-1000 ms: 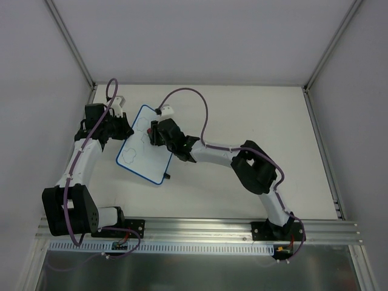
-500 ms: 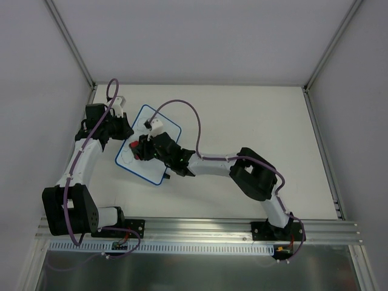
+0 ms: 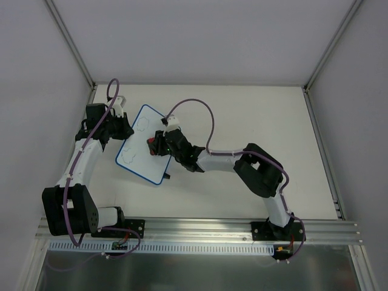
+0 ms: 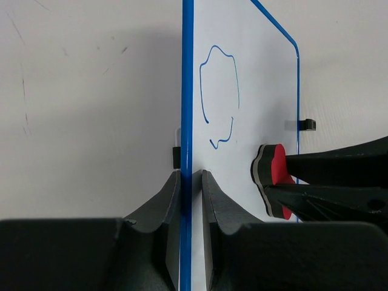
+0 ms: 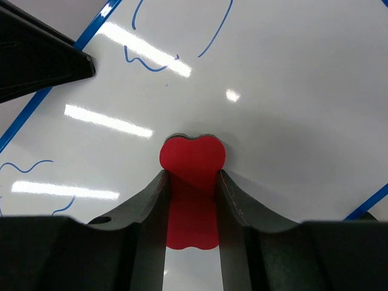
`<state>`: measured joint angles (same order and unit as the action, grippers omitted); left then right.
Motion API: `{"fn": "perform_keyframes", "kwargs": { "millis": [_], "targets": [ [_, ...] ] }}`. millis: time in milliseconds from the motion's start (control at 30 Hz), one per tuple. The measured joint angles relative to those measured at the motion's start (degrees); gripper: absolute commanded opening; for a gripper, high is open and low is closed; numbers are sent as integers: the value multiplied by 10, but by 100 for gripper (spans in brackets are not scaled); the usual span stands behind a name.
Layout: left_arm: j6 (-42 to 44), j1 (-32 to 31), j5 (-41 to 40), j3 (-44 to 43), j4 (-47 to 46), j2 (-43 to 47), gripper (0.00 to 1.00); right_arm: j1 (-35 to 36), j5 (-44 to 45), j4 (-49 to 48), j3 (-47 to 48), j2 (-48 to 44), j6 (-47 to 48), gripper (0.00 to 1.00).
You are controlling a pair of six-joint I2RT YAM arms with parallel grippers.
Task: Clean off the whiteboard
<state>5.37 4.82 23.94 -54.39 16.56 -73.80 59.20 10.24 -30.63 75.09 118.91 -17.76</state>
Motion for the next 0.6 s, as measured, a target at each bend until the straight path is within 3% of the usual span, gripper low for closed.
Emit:
{"fn": "perform_keyframes", "kwargs": {
  "millis": [233, 600],
  "targets": [
    [0, 0, -5, 0, 1, 0, 0, 21, 21, 51, 69, 19, 45, 0],
    [0, 0, -7, 0, 2, -1, 0, 82, -24, 53, 139, 41, 105, 0]
  ]
}}
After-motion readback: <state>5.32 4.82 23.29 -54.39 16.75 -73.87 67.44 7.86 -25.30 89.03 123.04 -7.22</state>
